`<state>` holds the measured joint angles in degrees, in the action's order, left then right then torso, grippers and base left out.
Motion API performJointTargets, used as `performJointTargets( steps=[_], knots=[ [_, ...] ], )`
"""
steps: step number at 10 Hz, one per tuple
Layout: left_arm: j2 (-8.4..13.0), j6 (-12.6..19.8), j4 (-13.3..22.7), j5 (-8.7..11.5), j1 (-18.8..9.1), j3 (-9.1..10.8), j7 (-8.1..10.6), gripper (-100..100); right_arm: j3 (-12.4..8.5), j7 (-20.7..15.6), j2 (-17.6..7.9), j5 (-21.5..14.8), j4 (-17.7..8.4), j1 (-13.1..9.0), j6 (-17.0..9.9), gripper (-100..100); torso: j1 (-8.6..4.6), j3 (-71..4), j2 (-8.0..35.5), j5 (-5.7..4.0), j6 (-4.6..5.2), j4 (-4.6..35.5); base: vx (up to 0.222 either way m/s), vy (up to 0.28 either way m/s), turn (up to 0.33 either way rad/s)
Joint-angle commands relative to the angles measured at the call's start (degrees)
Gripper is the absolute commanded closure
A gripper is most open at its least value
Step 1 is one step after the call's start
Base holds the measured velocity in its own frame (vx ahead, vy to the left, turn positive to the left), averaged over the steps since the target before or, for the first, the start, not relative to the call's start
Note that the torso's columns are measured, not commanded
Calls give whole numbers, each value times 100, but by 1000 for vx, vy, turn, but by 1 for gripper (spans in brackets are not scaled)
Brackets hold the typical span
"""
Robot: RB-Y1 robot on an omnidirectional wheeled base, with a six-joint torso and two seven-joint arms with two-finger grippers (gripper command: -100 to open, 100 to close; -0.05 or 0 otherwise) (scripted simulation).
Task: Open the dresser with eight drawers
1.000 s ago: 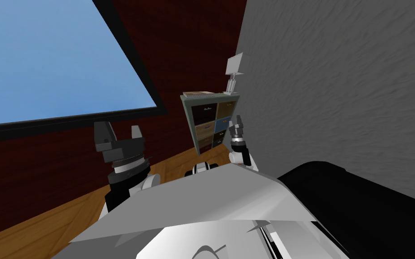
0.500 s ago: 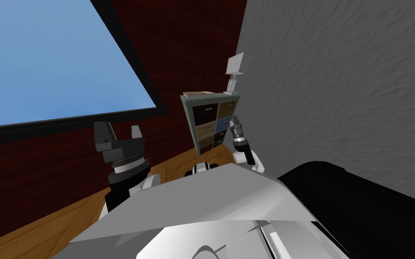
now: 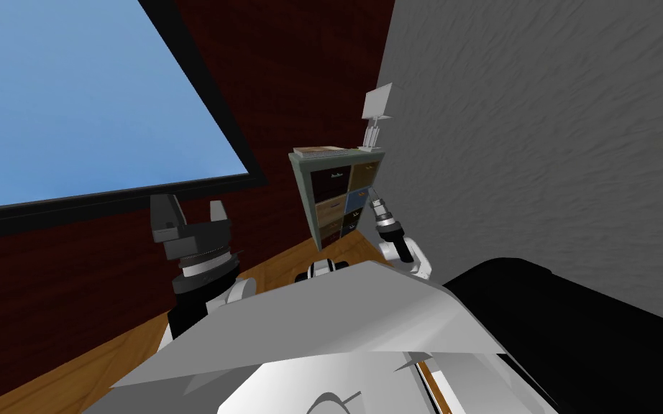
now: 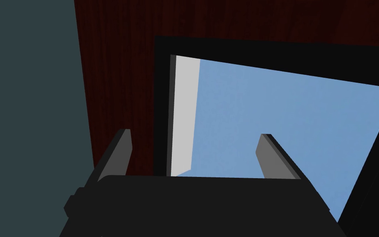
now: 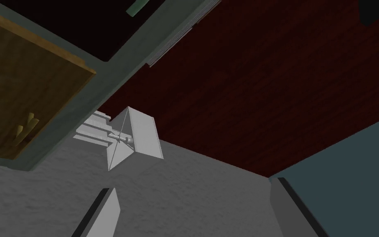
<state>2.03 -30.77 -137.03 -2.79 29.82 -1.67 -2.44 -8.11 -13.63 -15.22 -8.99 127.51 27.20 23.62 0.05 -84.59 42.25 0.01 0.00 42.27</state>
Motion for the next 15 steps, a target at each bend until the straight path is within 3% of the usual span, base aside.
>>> performJointTargets(
  steps=[1, 14, 15],
  knots=[
    [0, 0, 0, 0, 0, 0, 0, 0, -164, -305, -117, -405, -9, 4, -26, -100, -8, 4, 7, -2, -1, 2, 30, 61, -46],
    [0, 0, 0, 0, 0, 0, 0, 0, -1002, -2032, -611, -2309, -158, 6, -105, -100, -9, 2, 3, -2, 0, 1, 42, 73, -53],
    [0, 0, 0, 0, 0, 0, 0, 0, -1002, -2077, -611, -2323, -158, 6, -105, -100, -4, 1, 2, -1, 0, 1, 48, 64, -14]
  ],
)
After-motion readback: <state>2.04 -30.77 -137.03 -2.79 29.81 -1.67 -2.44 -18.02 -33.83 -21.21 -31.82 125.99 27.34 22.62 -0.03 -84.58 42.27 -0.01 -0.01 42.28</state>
